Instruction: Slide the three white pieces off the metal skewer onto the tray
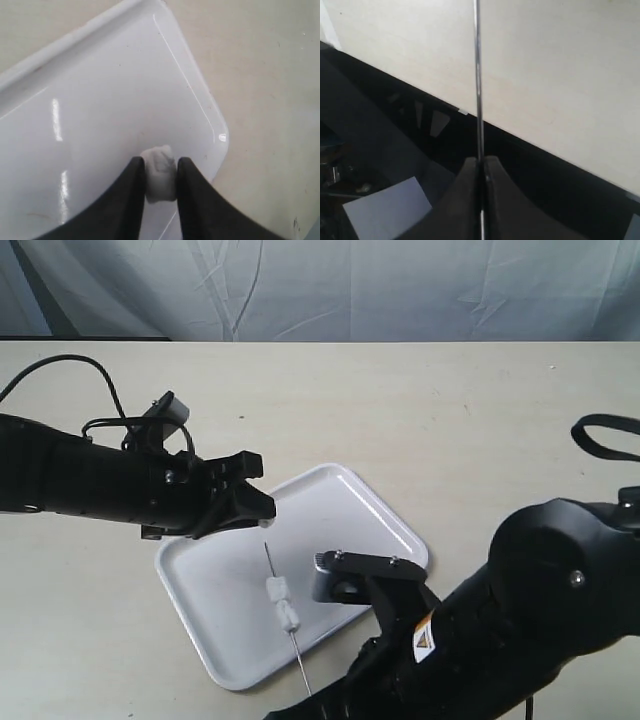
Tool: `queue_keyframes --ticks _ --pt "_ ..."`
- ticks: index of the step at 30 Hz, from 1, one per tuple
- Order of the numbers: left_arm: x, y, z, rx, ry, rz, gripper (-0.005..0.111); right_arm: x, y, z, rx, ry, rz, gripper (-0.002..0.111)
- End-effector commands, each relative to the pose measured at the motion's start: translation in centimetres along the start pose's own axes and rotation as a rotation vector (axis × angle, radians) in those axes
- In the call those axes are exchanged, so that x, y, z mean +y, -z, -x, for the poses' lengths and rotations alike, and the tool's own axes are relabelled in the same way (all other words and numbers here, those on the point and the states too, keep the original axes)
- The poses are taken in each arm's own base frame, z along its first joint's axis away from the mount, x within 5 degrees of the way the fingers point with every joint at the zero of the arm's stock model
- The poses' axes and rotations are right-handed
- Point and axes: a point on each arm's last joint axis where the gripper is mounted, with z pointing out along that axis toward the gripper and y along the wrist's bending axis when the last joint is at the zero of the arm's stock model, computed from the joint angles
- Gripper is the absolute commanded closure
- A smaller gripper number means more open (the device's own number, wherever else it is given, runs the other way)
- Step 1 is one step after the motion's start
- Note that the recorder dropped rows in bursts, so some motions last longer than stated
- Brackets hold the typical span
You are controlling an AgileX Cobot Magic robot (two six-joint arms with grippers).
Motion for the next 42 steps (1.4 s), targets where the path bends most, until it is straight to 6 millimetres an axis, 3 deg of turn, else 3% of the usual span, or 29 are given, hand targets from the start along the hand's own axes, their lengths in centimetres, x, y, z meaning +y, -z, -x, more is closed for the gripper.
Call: queue_keyframes --ticks 1,5,12,21,32,42 --pt "-0.2 -0.2 0.0 0.002 0.002 -0.014 0.084 -0.5 0.4 -0.5 0.025 0.012 -0.067 0.109" --pt "-0.2 -0.2 -0.2 0.02 -0.025 -0.011 0.083 -1.1 0.4 -0.3 0.005 0.01 -0.128 0.109" --pt "-0.4 -0.1 -0.3 0.034 -0.02 -0.035 0.068 -1.1 0.5 0.7 -0.109 0.024 -0.128 0.109" --pt "-1.7 0.0 -1.0 0.111 -0.018 -0.18 0.068 -0.9 0.0 1.7 -0.187 0.025 -0.108 0.109" --pt "-1.0 0.1 -2.3 0.161 -0.016 -0.174 0.068 -0.8 -0.3 2.5 -0.258 0.028 -0.087 0.109" --pt "-1.5 0.2 -2.2 0.144 0.016 -0.228 0.068 -0.9 -0.7 2.9 -0.28 0.024 -0.085 0.109"
